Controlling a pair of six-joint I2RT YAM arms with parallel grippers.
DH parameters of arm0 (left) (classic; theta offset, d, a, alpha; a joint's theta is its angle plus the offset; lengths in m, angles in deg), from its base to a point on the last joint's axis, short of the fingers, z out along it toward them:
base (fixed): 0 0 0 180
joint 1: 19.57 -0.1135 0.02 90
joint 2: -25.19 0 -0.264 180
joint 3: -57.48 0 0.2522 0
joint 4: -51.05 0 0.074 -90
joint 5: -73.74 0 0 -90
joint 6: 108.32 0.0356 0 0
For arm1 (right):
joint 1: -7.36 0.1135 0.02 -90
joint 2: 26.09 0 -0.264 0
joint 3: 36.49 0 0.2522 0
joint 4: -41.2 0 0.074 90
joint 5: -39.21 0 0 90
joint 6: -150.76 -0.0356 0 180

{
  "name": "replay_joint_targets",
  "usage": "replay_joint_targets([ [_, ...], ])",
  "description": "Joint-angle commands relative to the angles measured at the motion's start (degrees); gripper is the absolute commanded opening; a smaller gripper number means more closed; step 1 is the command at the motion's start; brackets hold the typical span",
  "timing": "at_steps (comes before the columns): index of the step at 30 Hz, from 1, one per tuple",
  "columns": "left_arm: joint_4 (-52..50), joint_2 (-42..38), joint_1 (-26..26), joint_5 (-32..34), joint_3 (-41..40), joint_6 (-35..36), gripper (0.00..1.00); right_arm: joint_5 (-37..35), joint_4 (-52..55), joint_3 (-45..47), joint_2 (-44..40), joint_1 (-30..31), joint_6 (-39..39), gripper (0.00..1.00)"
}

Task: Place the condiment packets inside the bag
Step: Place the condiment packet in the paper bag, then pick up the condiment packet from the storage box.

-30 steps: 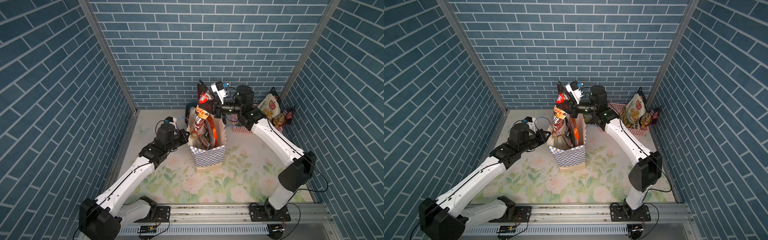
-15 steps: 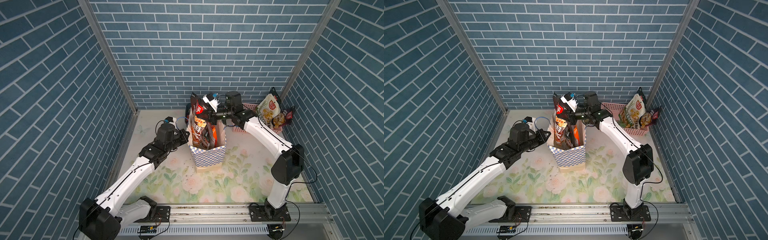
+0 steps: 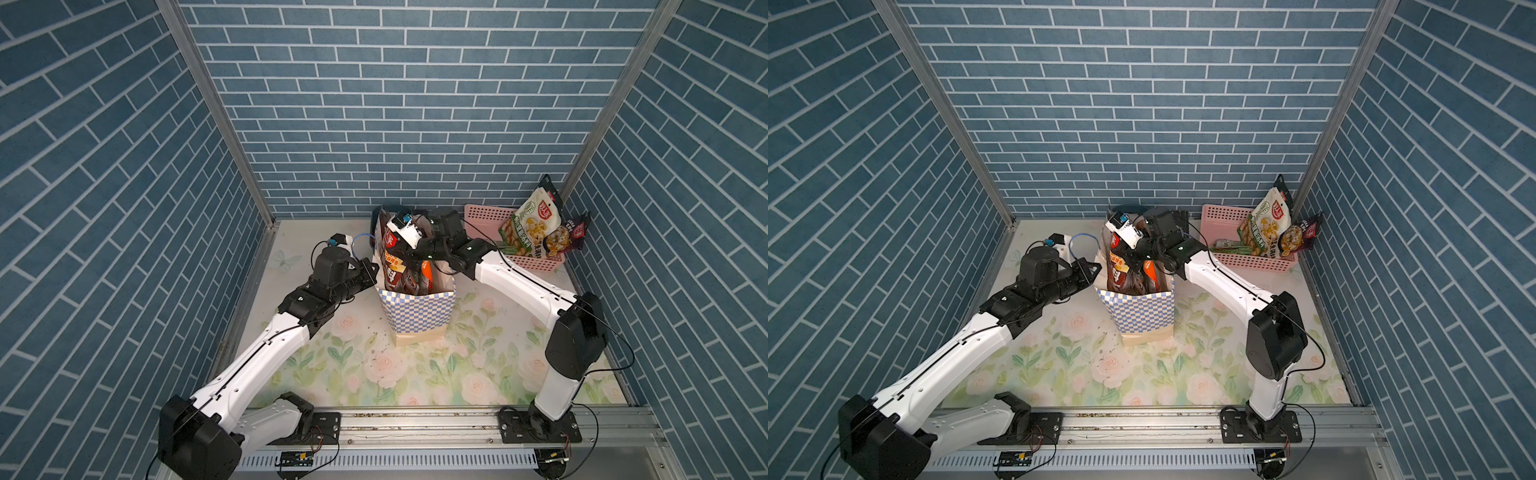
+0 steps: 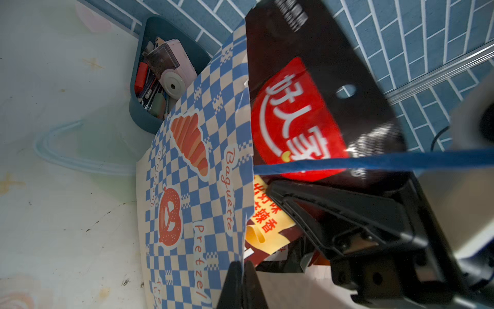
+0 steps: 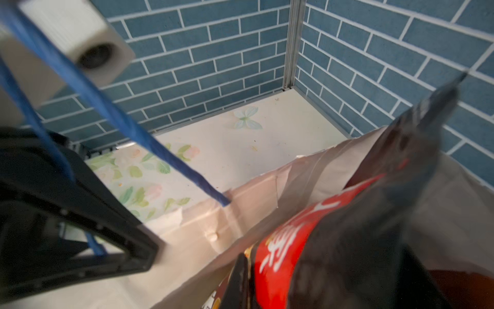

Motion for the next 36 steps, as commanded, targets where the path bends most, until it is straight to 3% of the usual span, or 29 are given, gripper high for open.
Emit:
replay_joint_targets([
  [1, 0.41, 0.15, 0.47, -1.13, -0.11, 0.94, 0.00, -3.97, -2.96, -0.12, -3.62, -0.16, 0.62, 0.27],
  [4, 0.71, 0.39, 0.51, -1.14, -0.23, 0.84, 0.00, -4.09, -2.37, -0.81, -3.79, 0.04, -0.33, 0.46],
  [7, 1.09, 0.51, 0.48, -1.11, -0.24, 0.73, 0.00, -4.70, -1.37, -2.40, -3.84, 0.02, -1.37, 0.57],
  [15, 1.14, 1.14, 0.48, -1.38, -0.24, 0.90, 0.00, -9.61, 2.09, -6.75, -8.35, -0.52, -8.81, 0.81],
  [19, 1.09, 1.40, 0.47, -1.21, -0.07, 1.21, 0.00, -8.87, 2.21, -6.29, -13.10, -4.64, -14.83, 0.85],
  [23, 1.33, 1.29, 0.49, -1.29, 0.01, 1.32, 0.00, -10.39, 5.65, -5.54, -16.54, -13.99, -18.68, 0.87],
  [31, 2.00, 0.89, 0.51, -1.88, -0.14, 1.41, 0.00, -14.49, 12.47, -4.51, -13.66, -44.40, -19.89, 0.88],
  [36, 3.24, 0.82, 0.51, -2.57, -0.80, 1.29, 0.00, -12.40, 6.95, -3.91, -10.66, -54.23, -20.67, 0.90],
])
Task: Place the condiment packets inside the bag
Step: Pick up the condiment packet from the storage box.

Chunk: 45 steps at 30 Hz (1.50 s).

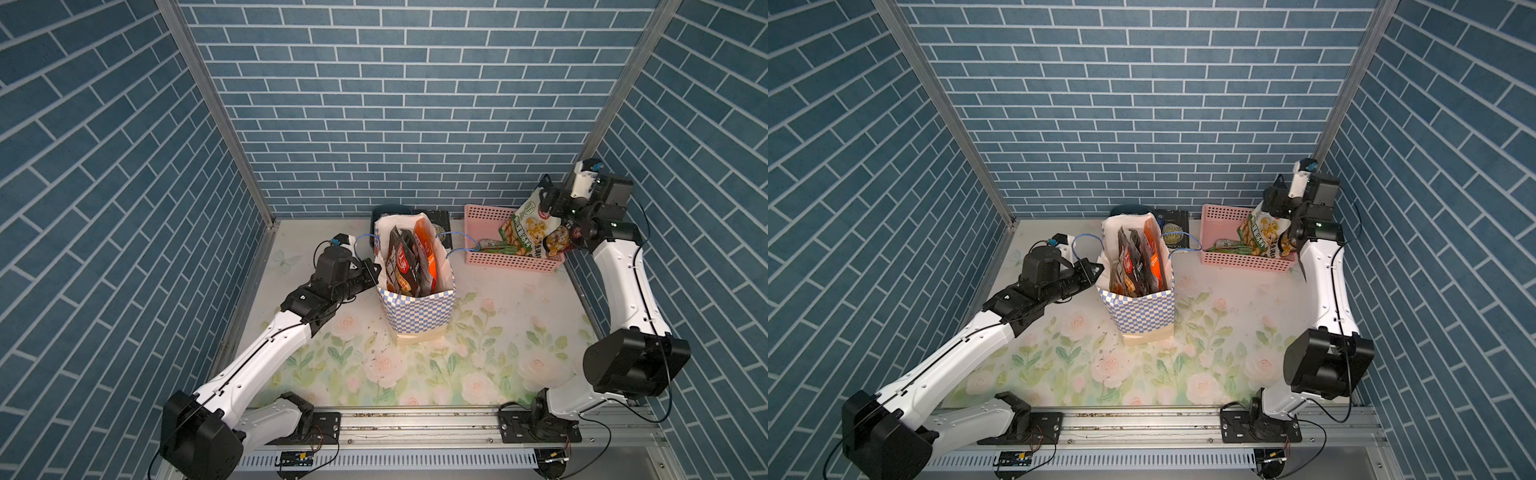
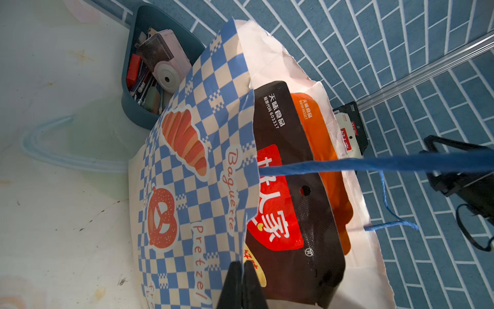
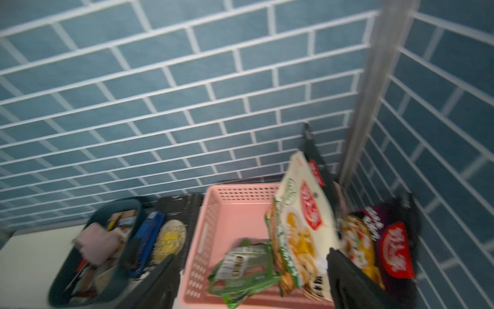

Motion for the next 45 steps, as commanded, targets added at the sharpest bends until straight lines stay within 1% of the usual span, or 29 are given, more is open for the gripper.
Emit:
replay_joint_targets([
  [1, 2.74, 0.04, 0.44, -1.34, -0.86, 0.83, 0.00, 0.16, -2.98, 0.32, 1.14, -3.51, -1.62, 0.91],
  [3, 3.13, 0.05, 0.41, -1.72, -0.97, 0.79, 0.00, 1.59, -4.03, -0.54, 3.60, -6.05, -2.56, 0.94],
  [6, 3.56, 0.04, 0.46, -2.07, -0.97, 0.79, 0.00, 6.39, -3.81, -3.79, 9.42, -8.51, -3.94, 0.94],
  [10, 3.88, 0.32, 0.40, -1.96, -1.05, 0.86, 0.00, 11.89, -4.06, -7.39, 14.97, -8.61, -3.85, 0.94],
  [13, 4.17, 0.88, 0.43, -2.21, -1.22, 0.89, 0.00, 13.05, -5.68, -8.42, 17.58, -8.44, -4.80, 0.93],
  [18, 4.65, 1.86, 0.43, -2.81, -1.58, 0.90, 0.00, 19.21, -8.41, -8.36, 20.88, -8.13, -8.93, 0.88],
  [20, 4.65, 1.90, 0.40, -2.76, -1.59, 0.86, 0.00, 19.13, -8.60, -7.53, 20.41, -7.48, -8.92, 0.87],
  [24, 4.64, 1.90, 0.45, -2.72, -1.65, 0.86, 0.00, 9.90, -10.38, -2.37, 15.03, -7.21, -9.91, 0.87],
  [25, 4.51, 1.90, 0.41, -2.69, -1.67, 0.93, 0.00, 8.89, -11.73, -0.58, 13.03, -7.21, -9.92, 0.87],
  [26, 4.51, 1.97, 0.46, -2.62, -1.67, 0.90, 0.00, 9.45, -13.26, 0.87, 11.11, -7.21, -9.80, 0.87],
  [27, 4.48, 2.09, 0.48, -2.67, -1.67, 0.90, 0.00, 11.19, -14.67, 2.11, 9.63, -7.21, -9.64, 0.86],
  [31, 4.90, 2.44, 0.47, -2.95, -1.89, 0.86, 0.00, 24.25, -18.94, 3.49, 6.15, -6.22, -8.07, 0.84],
  [32, 5.06, 2.49, 0.46, -2.95, -1.98, 0.79, 0.00, 26.59, -18.33, 2.56, 6.21, -5.48, -6.86, 0.83],
  [34, 5.22, 2.67, 0.43, -2.95, -2.10, 0.77, 0.00, 28.35, -13.97, -1.08, 7.75, -3.43, -2.88, 0.83],
  [36, 5.38, 2.68, 0.40, -2.95, -2.16, 0.69, 0.00, 27.84, -8.68, -6.04, 11.04, -1.86, -0.49, 0.83],
  [38, 5.40, 2.90, 0.44, -2.98, -2.12, 0.65, 0.00, 26.34, -6.50, -9.49, 14.20, -1.42, -0.87, 0.83],
  [42, 4.95, 2.87, 0.41, -2.88, -1.81, 0.68, 0.00, 18.40, -8.80, -10.32, 18.17, -1.85, -4.31, 0.84],
  [45, 4.58, 2.93, 0.45, -2.77, -1.76, 0.77, 0.00, 14.51, -10.17, -10.68, 20.35, -2.55, -6.35, 0.84],
])
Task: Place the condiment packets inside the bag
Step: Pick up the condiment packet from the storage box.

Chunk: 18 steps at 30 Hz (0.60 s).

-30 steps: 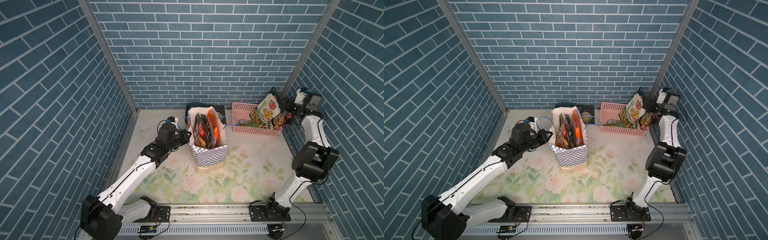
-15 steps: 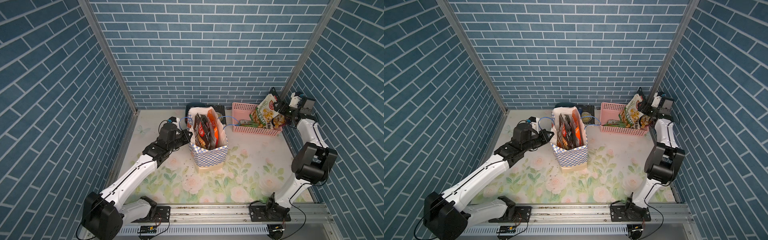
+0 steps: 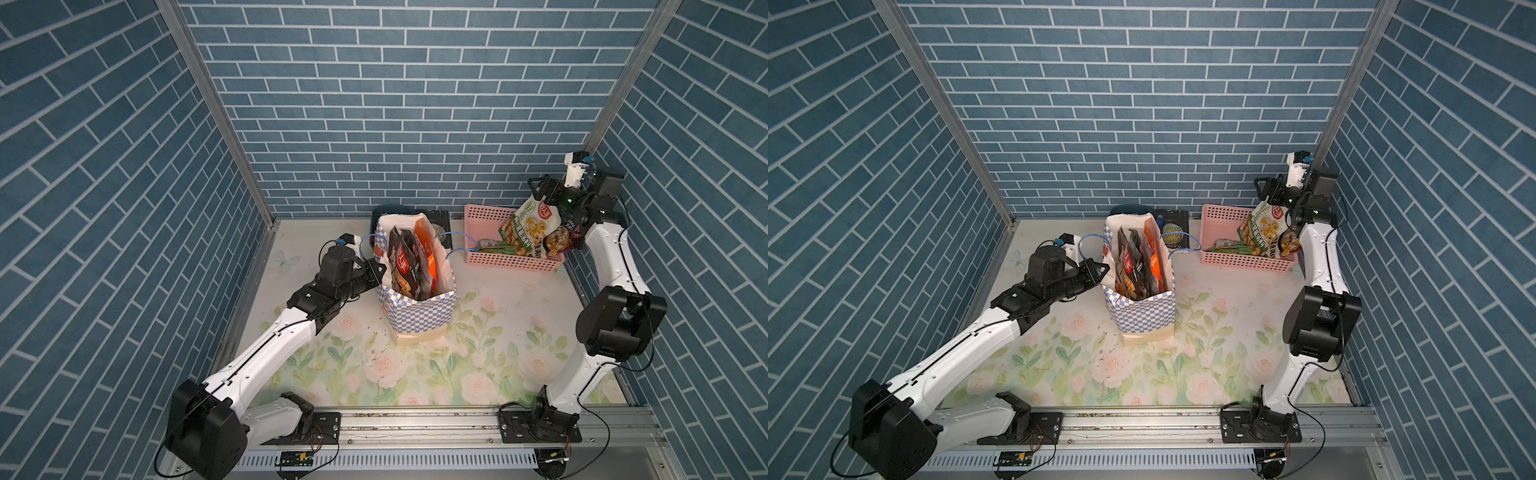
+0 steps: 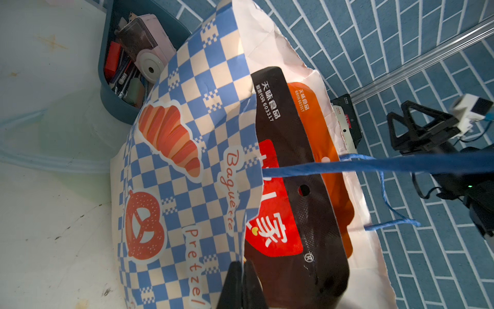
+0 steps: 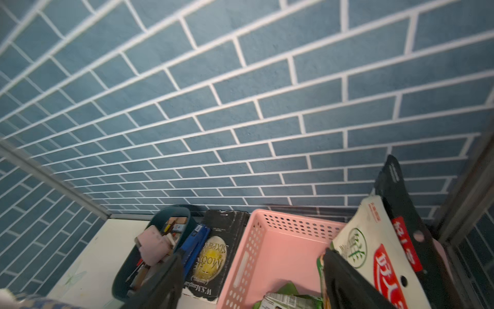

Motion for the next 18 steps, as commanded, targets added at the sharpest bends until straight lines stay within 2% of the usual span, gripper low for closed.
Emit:
replay_joint_targets([
  [1, 0.40, 0.51, 0.39, -0.11, -0.67, 0.82, 0.00, -6.72, 1.13, -0.88, 3.52, -1.57, -2.21, 0.84],
  [11, 1.22, 2.16, 0.39, -0.72, -0.46, 0.77, 0.00, -13.07, 4.97, -2.85, 6.30, -2.90, -1.02, 0.84],
  [18, 1.19, 2.55, 0.38, -0.85, -0.27, 0.77, 0.00, -12.18, 3.61, -0.16, 5.93, -3.71, -0.71, 0.84],
])
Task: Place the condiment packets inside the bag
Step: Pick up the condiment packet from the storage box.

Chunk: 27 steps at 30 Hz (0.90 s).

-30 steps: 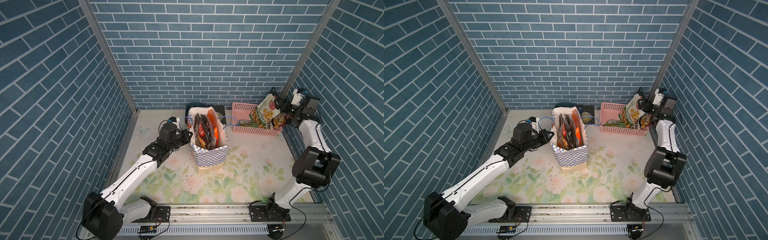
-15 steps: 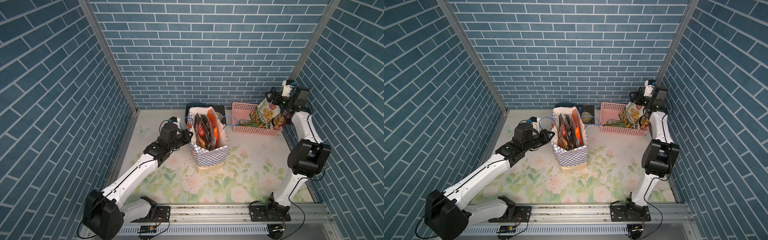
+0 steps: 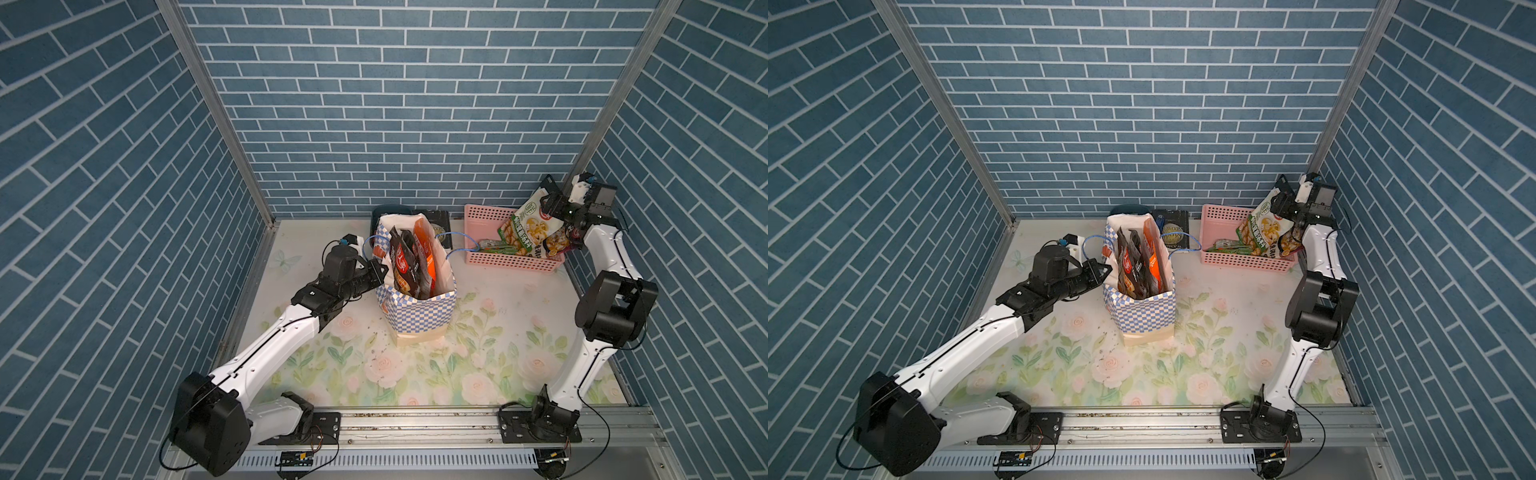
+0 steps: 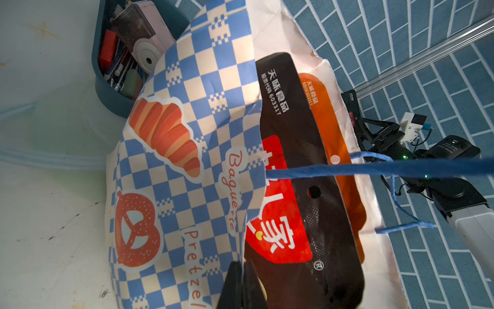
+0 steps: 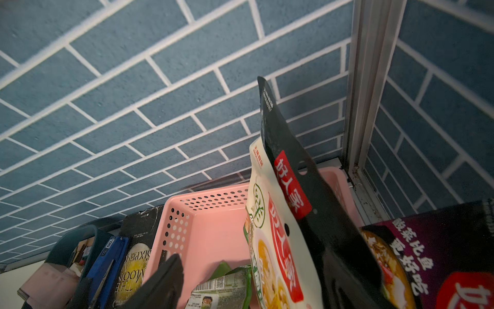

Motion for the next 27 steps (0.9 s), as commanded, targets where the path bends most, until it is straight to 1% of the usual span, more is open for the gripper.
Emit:
replay_joint_targets([
  [1, 0.12, 0.49, 0.36, -0.17, -0.31, 0.82, 0.00, -0.16, 0.22, 0.99, -0.80, -0.43, 0.19, 0.84],
  [5, -0.08, 0.12, 0.36, 0.06, -0.40, 0.68, 0.00, 1.84, 0.23, 2.31, 0.17, -0.44, -0.25, 0.83],
  [8, -0.47, -0.32, 0.36, 0.37, -0.49, 0.68, 0.00, 6.89, -2.50, 5.09, -0.06, -0.40, -0.98, 0.80],
  [10, -0.65, -0.44, 0.36, 0.39, -0.49, 0.69, 0.00, 8.71, -4.77, 7.40, -0.82, -0.35, -1.53, 0.79],
  [13, -0.61, -0.35, 0.39, 0.32, -0.58, 0.68, 0.00, 9.77, -7.67, 9.72, -1.09, -0.35, -2.44, 0.79],
  [16, -0.55, -0.20, 0.36, 0.41, -0.71, 0.64, 0.00, 10.42, -10.54, 10.74, -0.41, -0.20, -3.35, 0.74],
  [18, -0.50, -0.15, 0.40, 0.44, -0.84, 0.57, 0.00, 9.61, -12.17, 11.23, 0.07, 0.13, -3.89, 0.71],
  [19, -0.51, -0.11, 0.39, 0.45, -0.92, 0.54, 0.00, 9.07, -13.06, 11.42, 0.30, 0.29, -4.15, 0.68],
  [24, -0.80, 0.06, 0.40, 0.63, -0.69, 0.51, 0.00, 8.47, -16.39, 12.54, 1.57, 0.79, -5.55, 0.43],
  [27, -0.90, -0.16, 0.41, 0.74, -0.71, 0.55, 0.00, 8.53, -16.97, 13.25, 1.95, 1.03, -5.99, 0.20],
])
